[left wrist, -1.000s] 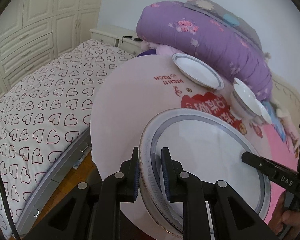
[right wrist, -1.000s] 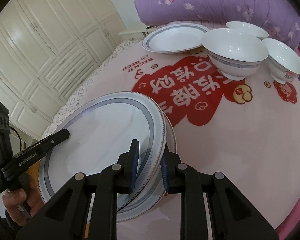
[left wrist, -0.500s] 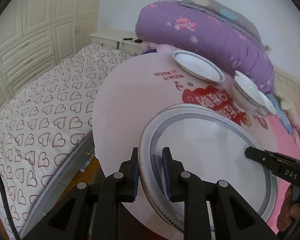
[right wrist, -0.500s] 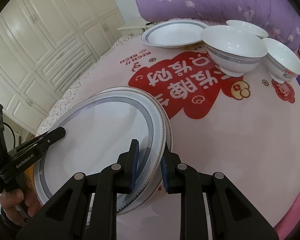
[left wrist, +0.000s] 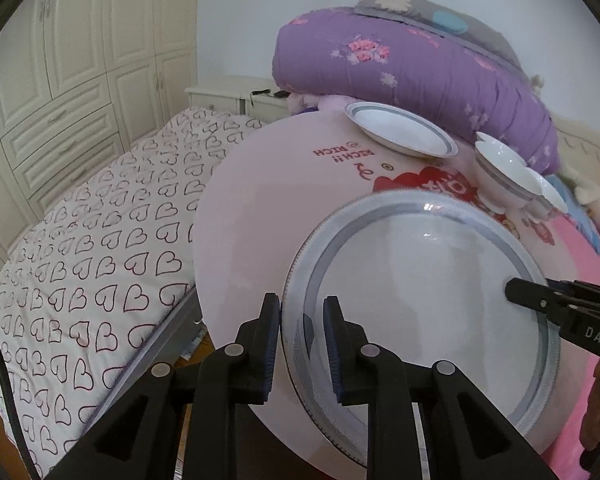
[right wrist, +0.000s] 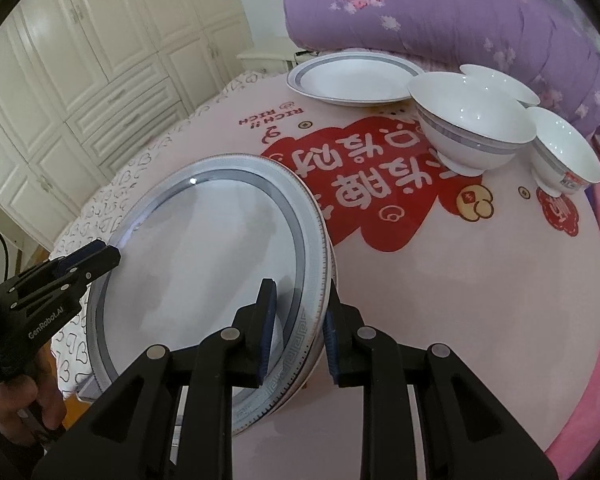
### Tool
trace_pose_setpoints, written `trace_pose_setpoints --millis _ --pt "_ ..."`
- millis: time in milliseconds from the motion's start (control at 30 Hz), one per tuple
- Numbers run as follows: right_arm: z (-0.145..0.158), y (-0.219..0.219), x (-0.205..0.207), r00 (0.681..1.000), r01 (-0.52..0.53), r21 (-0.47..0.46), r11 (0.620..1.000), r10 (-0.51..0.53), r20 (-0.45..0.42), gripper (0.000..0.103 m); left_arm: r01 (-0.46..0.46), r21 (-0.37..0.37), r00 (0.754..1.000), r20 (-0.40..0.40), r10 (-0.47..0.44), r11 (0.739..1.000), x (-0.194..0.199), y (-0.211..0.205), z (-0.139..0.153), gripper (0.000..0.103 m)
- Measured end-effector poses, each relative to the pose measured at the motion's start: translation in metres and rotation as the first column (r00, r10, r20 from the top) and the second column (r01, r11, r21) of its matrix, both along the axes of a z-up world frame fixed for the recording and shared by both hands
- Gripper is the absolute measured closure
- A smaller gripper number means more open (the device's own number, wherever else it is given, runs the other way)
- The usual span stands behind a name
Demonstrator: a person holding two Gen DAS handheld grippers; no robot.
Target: Organize plates and bowls
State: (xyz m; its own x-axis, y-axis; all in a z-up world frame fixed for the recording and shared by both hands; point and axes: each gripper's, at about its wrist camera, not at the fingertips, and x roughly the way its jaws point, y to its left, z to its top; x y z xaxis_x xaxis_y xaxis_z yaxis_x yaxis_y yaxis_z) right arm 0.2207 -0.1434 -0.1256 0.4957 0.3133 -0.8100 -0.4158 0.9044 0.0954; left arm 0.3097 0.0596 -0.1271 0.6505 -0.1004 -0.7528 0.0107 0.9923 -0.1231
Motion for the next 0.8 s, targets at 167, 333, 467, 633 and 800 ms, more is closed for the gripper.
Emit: trace_pose_setpoints --millis 167,333,467,633,800 --pt "0.001 0.006 -0.001 1.000 -0.004 -0.058 0.998 0.005 0.016 0.076 0.005 -0.006 0.999 -0.031 -0.006 1.000 0.007 0.004 -0.004 0.085" --pt "0.001 0.005 0.004 1.000 0.002 -0.070 0.998 -0.002 -0.001 0.072 0.007 -0.012 0.999 -0.040 -0.008 1.000 0.012 0.008 -0.006 0.084" --pt "0.000 0.005 0.006 1.000 0.001 -0.063 0.998 -0.001 -0.008 0.067 0.011 -0.013 0.999 -0.044 -0.011 1.000 0.015 0.009 -0.006 0.083" --pt "0.004 -0.005 0.010 0.999 0.040 0.019 0.999 -0.040 -0.004 0.008 -0.002 -0.028 0.999 -0.053 0.000 1.000 0.016 0.014 -0.002 0.035" --pt "0.010 -0.014 0.018 0.998 0.063 0.066 0.996 -0.062 -0.017 0.000 -0.022 -0.019 1.000 0.000 0.022 1.000 0.014 0.020 0.014 0.010"
